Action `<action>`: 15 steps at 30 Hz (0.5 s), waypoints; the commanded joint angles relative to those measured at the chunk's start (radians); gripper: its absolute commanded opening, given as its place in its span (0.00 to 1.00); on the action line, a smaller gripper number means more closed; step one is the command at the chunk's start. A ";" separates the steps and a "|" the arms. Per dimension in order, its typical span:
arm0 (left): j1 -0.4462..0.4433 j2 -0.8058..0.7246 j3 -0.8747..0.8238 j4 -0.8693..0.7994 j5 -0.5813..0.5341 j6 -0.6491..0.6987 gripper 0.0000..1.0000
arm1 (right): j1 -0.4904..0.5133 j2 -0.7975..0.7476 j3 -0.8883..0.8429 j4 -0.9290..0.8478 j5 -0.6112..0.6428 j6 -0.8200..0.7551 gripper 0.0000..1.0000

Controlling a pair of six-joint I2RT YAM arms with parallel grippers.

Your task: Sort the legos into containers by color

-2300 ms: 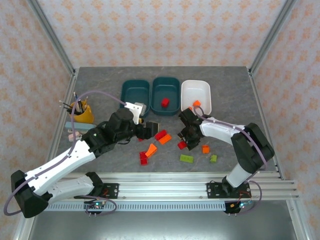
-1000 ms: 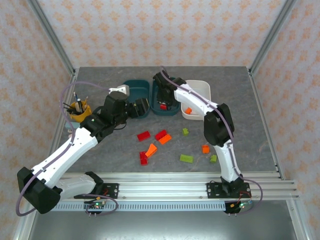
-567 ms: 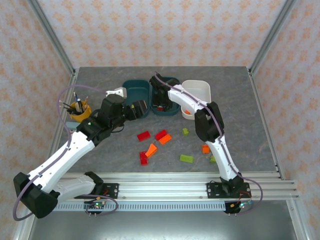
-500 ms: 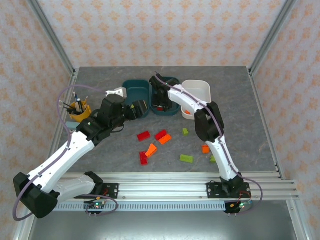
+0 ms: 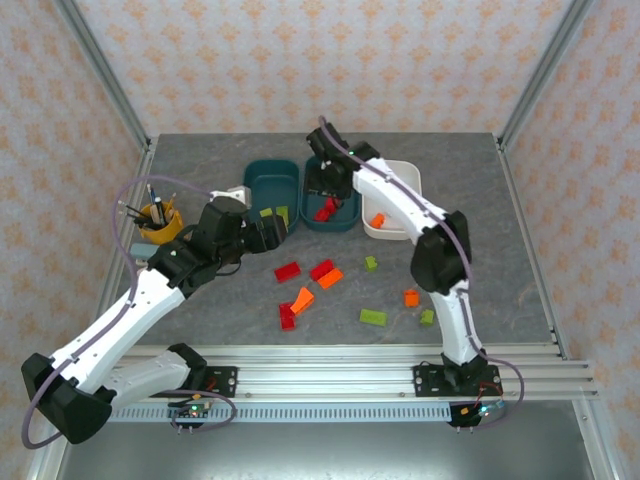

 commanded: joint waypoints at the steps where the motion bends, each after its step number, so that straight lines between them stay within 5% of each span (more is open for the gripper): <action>1: 0.004 -0.021 0.001 -0.075 0.016 0.063 0.85 | 0.003 -0.160 -0.134 0.087 0.029 -0.010 0.56; 8: -0.011 -0.017 -0.012 -0.114 0.060 0.091 0.82 | 0.003 -0.490 -0.555 0.286 -0.035 0.010 0.56; 15: -0.193 0.173 0.073 -0.092 0.040 0.127 0.80 | 0.004 -0.761 -0.866 0.200 -0.006 0.060 0.56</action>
